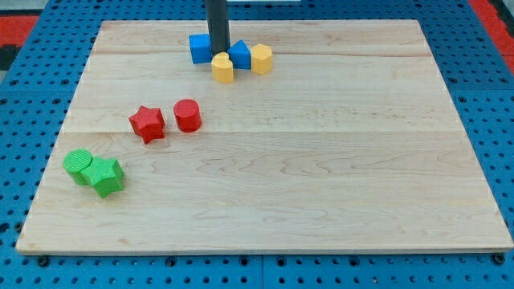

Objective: Nudge the blue triangle and yellow hexagon left a bit

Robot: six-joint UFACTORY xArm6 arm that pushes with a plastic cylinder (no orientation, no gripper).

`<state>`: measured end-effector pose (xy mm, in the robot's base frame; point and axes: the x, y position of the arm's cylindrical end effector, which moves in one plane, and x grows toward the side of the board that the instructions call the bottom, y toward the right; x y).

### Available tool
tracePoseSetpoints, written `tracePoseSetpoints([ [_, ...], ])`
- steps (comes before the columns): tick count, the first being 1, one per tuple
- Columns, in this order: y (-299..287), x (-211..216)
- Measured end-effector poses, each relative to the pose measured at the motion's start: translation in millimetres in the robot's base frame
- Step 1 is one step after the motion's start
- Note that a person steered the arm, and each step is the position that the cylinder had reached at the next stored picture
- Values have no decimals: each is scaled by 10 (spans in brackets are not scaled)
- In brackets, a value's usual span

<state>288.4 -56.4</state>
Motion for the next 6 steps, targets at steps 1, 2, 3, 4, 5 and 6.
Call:
tracePoseSetpoints([
  [1,50,46],
  [2,55,329],
  [3,465,395],
  [4,903,507],
  [5,1076,286],
  [6,411,67],
])
